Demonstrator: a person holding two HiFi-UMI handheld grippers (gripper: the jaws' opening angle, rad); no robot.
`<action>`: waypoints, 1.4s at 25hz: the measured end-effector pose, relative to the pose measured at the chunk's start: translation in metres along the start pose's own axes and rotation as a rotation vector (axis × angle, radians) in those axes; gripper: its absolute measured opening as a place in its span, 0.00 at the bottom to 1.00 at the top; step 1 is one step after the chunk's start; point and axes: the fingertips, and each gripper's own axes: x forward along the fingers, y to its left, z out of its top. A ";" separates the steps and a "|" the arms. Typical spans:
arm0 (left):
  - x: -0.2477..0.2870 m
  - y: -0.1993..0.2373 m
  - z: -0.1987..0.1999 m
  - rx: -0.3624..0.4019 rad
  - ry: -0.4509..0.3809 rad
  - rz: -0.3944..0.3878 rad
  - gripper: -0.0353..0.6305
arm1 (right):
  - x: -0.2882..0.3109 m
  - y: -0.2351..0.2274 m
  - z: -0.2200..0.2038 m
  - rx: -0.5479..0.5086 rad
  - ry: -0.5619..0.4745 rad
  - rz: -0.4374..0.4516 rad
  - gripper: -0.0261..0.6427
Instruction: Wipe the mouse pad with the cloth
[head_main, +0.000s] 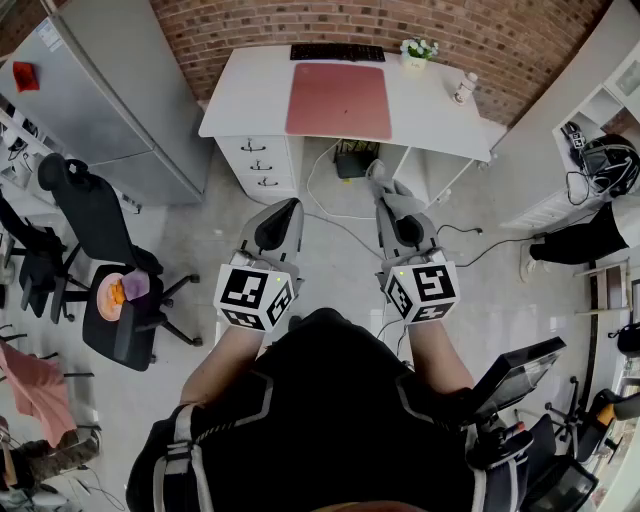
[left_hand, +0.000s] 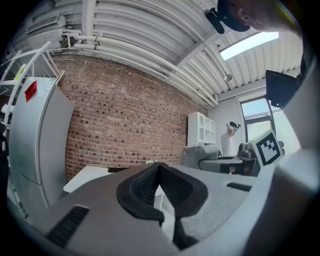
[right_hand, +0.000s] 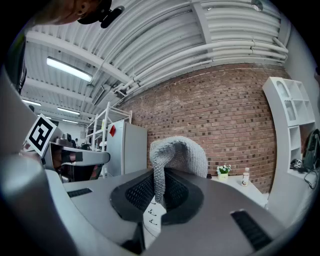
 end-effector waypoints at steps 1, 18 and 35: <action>0.000 0.000 0.000 -0.002 0.001 -0.001 0.05 | 0.000 0.000 0.000 -0.003 0.001 -0.001 0.08; -0.005 0.015 0.000 -0.008 0.009 -0.012 0.05 | 0.009 0.008 0.003 0.015 -0.002 -0.014 0.08; -0.026 0.068 -0.009 -0.032 -0.022 -0.072 0.05 | 0.040 0.051 -0.007 -0.005 0.030 -0.069 0.08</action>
